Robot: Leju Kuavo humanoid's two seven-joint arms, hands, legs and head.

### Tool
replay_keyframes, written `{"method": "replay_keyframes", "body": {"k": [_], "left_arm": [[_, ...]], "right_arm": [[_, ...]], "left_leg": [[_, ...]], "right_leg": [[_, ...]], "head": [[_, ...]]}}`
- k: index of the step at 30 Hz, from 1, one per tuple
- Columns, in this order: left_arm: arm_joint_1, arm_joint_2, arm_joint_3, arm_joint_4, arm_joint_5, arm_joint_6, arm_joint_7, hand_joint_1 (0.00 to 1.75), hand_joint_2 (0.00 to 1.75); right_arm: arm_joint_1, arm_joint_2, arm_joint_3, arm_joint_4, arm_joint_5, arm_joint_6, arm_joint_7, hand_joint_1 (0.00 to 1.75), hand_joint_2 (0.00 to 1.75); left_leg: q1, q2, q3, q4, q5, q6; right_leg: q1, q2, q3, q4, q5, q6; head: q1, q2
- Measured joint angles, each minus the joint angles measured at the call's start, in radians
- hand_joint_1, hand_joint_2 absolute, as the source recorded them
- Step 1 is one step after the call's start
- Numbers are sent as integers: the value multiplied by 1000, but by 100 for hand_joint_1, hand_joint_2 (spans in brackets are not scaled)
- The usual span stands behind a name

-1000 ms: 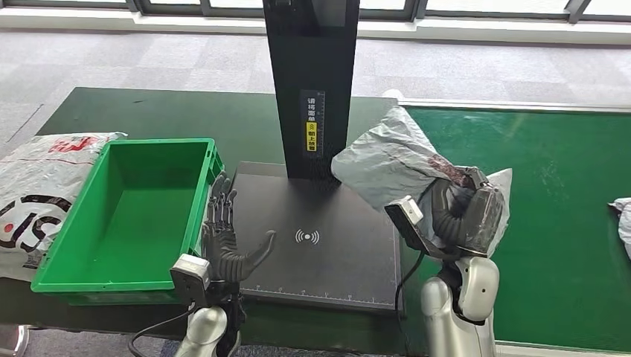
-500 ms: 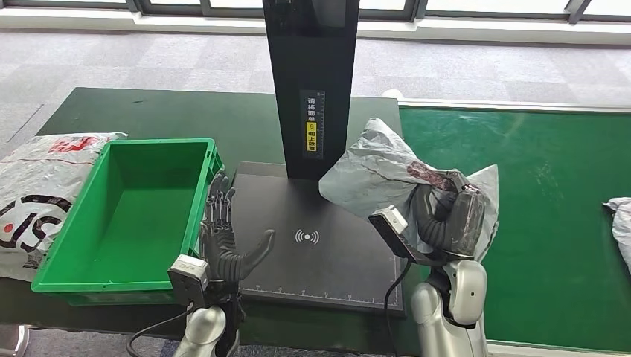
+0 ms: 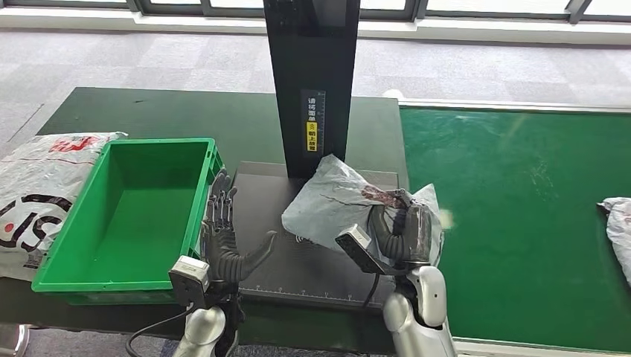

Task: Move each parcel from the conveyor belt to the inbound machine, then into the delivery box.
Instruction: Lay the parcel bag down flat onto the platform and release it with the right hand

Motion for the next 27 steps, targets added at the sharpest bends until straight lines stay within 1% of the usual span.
{"method": "replay_keyframes", "body": {"k": [5, 11, 12, 15, 16, 17, 20, 21, 24, 27], "left_arm": [[0, 0, 0, 0, 0, 0, 0, 0, 175], [0, 0, 0, 0, 0, 0, 0, 0, 175], [0, 0, 0, 0, 0, 1, 0, 0, 175], [0, 0, 0, 1, 6, 7, 0, 0, 175], [0, 0, 0, 2, 9, 10, 0, 0, 175], [-1, 0, 0, 3, 11, 12, 0, 0, 175], [-1, 0, 0, 4, 13, 19, 0, 0, 175], [-1, 0, 0, 5, 14, 22, 0, 0, 175], [-1, 0, 0, 5, 17, 28, 0, 0, 175], [-1, 0, 0, 5, 18, 35, 0, 0, 175]], "right_arm": [[-7, 0, 2, 77, -9, -2, -6, 175, 175], [-11, 0, 5, 114, -11, -4, -6, 175, 175], [-11, 0, 5, 117, -11, -4, -7, 167, 175], [-14, 0, 3, 134, -13, -4, -16, 36, 175], [-19, 0, 0, 147, -12, -4, -14, 0, 175], [-27, 0, -2, 168, -6, -3, -4, 0, 175], [-67, 0, -10, 269, 15, -2, 46, 0, 44], [-79, 0, -12, 298, 12, -3, 50, 0, 0], [-92, 0, -17, 339, -21, -5, 23, 0, 0], [-88, 1, -22, 329, -68, -6, -24, 0, 0]], "left_leg": [[0, -1, 1, 0, 0, 0], [0, 0, -1, 0, 0, 0], [0, 0, -1, 0, 0, 0], [0, 0, -3, 0, 0, 0], [0, 0, -4, 0, 0, 0], [0, 0, -4, 0, 0, 0], [0, 2, -2, 0, 0, 0], [0, 2, 0, 0, 0, 0], [0, 2, 3, 0, 0, 0], [0, 2, 3, 0, 0, 0]], "right_leg": [[0, 0, 0, 0, 0, 0], [0, 0, 0, 0, 0, 0], [0, 0, 0, 0, 0, 0], [0, 0, 0, 0, 0, 0], [0, 0, 0, 0, 0, 0], [0, 0, 0, 0, 0, 0], [0, 2, 0, 0, 0, 0], [0, 2, 0, 0, 0, 0], [0, 2, 0, 0, 1, 0], [0, 2, 0, 0, 1, 0]], "head": [[0, 0], [0, 0], [0, 0], [0, 0], [0, 0], [0, 0], [0, 0], [0, 0], [0, 0], [0, 0]]}}
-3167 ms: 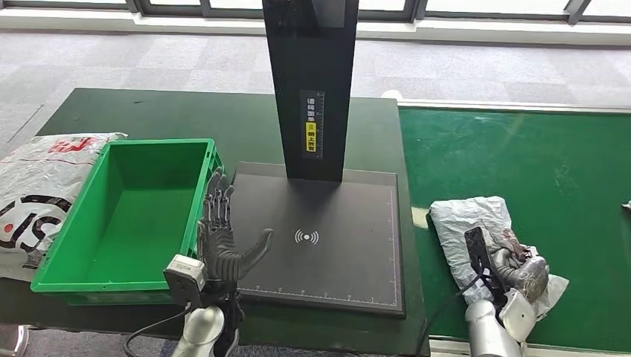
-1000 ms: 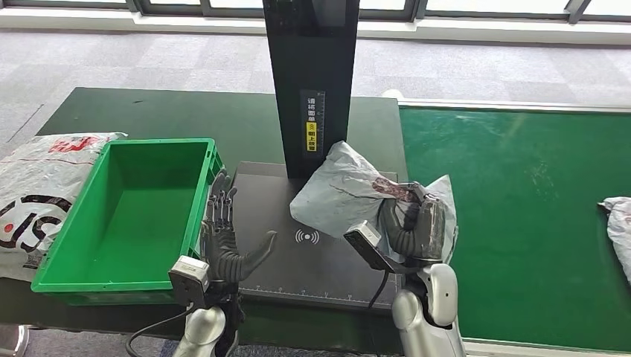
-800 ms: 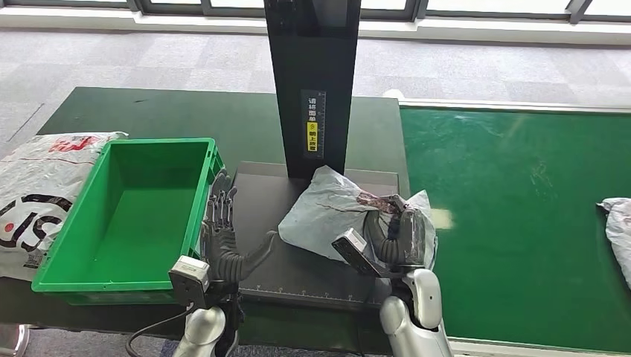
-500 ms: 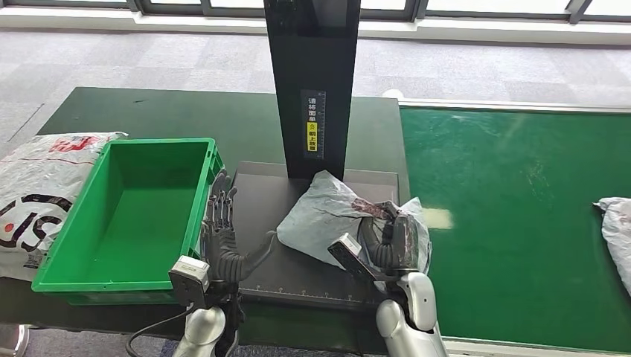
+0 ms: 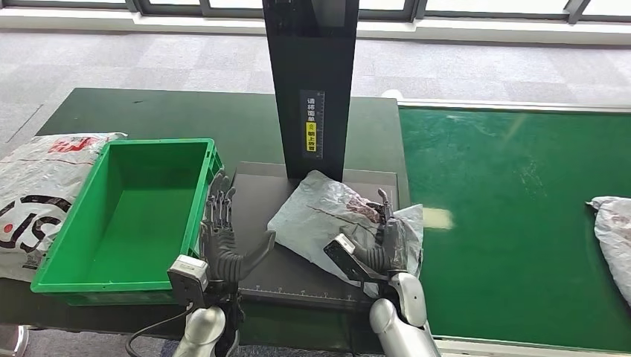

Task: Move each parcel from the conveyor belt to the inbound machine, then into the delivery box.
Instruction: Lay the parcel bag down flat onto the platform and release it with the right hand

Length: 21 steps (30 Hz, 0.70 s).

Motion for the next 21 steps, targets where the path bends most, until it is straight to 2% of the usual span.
{"method": "replay_keyframes", "body": {"k": [8, 21], "left_arm": [[1, 0, 0, -4, 0, 15, 0, 0, 175], [1, 0, 0, -10, -11, 30, 0, 0, 175]], "right_arm": [[35, 8, -16, -137, -58, 0, -90, 0, 0], [96, 6, -30, -517, -220, 0, -208, 0, 0]], "left_leg": [[0, 0, 0, 0, 0, 0], [0, 0, 0, 0, 0, 0]], "right_leg": [[0, 0, 0, 0, 0, 0], [0, 0, 0, 0, 0, 0]], "head": [[0, 0], [0, 0]]}}
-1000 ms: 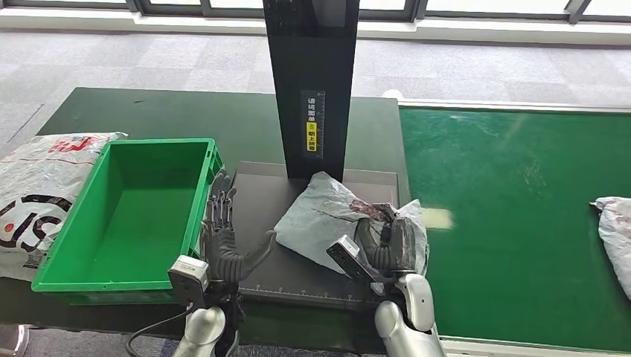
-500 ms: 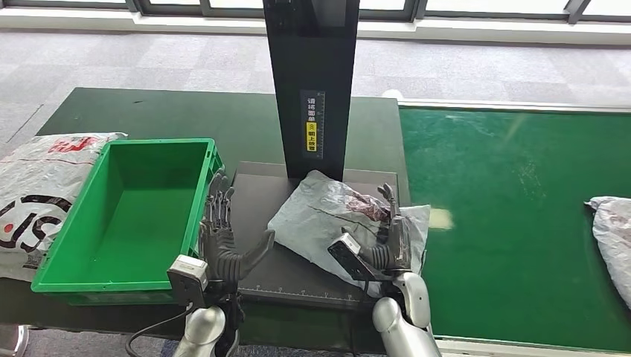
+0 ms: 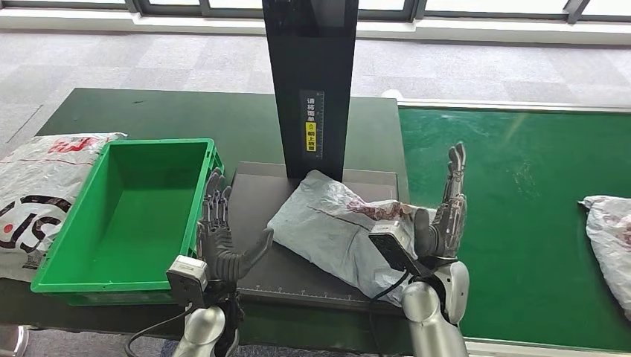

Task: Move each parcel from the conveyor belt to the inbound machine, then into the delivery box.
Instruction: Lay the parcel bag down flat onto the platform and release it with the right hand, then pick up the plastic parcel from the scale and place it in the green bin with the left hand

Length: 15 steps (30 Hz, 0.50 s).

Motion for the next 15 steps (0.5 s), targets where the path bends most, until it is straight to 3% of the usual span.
{"method": "replay_keyframes", "body": {"k": [11, 15], "left_arm": [[-6, 0, 0, 37, -68, 0, 12, 0, 175], [-11, -1, 0, 74, -99, -1, 20, 0, 175]], "right_arm": [[43, -5, -18, -237, -120, 0, -59, 0, 0], [51, -6, -21, -285, -139, 0, -74, 0, 175]], "left_leg": [[0, 1, 1, 0, 0, 0], [0, 2, 2, 0, 0, 0]], "right_leg": [[0, 1, 0, 0, 0, 0], [0, 2, 0, 0, 0, 0]], "head": [[0, 0], [0, 0]]}}
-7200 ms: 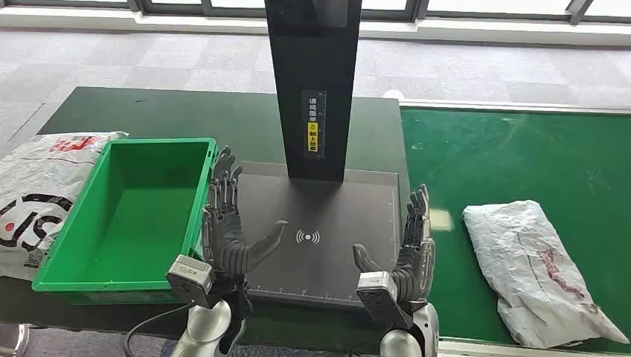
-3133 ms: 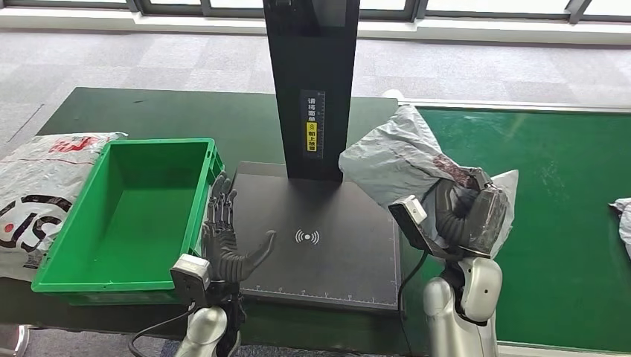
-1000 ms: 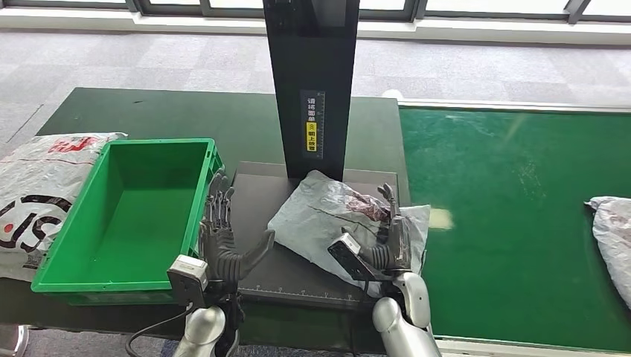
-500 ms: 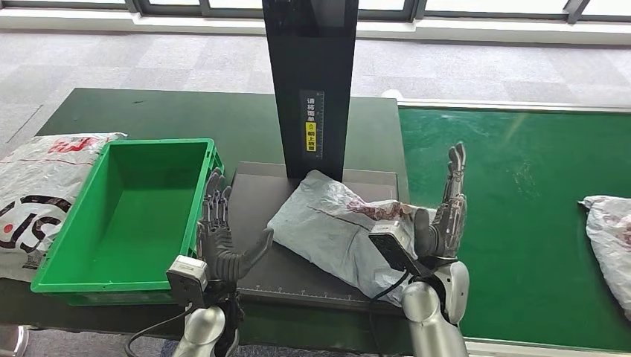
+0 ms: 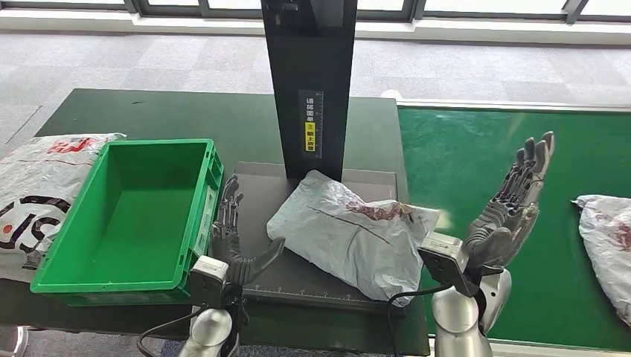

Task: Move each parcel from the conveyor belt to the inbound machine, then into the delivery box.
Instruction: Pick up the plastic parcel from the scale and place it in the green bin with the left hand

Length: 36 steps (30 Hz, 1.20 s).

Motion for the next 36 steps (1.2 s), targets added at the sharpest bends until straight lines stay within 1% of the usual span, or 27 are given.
{"method": "replay_keyframes", "body": {"k": [4, 9, 13, 19, 25, 33, 36], "left_arm": [[-26, -2, -7, 70, -71, -11, 22, 0, 175], [-147, -21, -43, 241, -183, -12, 69, 0, 175], [-226, -40, -91, 348, -206, -3, 112, 0, 175], [-302, -63, -154, 470, -222, 29, 165, 0, 175], [-345, -76, -189, 553, -254, 44, 198, 0, 175], [-359, -82, -199, 591, -255, 46, 200, 0, 175], [-366, -83, -206, 603, -279, 51, 222, 0, 175]], "right_arm": [[5, -1, -2, -28, -34, 0, -29, 0, 175], [6, -1, 9, -35, -52, 1, -47, 0, 175], [5, -1, 13, -35, -58, 2, -48, 0, 175], [5, -1, 14, -35, -63, 2, -49, 0, 175], [5, -1, 14, -35, -66, 2, -49, 0, 175], [5, -1, 14, -35, -66, 2, -49, 0, 175], [5, -1, 14, -35, -66, 2, -49, 0, 175]], "left_leg": [[0, 0, 1, 0, 0, 0], [0, 0, 1, 0, 0, 0], [0, 1, 1, 1, 0, 0], [0, 0, 0, 0, 0, 0], [0, 0, 0, 0, 0, 0], [0, 0, 0, 0, 0, 0], [0, 0, 0, 0, 0, 0]], "right_leg": [[0, 1, 0, 0, 0, 0], [0, 1, 1, 0, 2, 0], [0, 1, 1, 0, 3, 0], [0, 1, 1, 0, 3, 0], [0, 1, 1, 0, 3, 0], [0, 1, 1, 0, 3, 0], [0, 1, 1, 0, 3, 0]], "head": [[0, 0], [0, 0], [0, 0], [0, 0], [0, 0], [0, 0], [0, 0]]}}
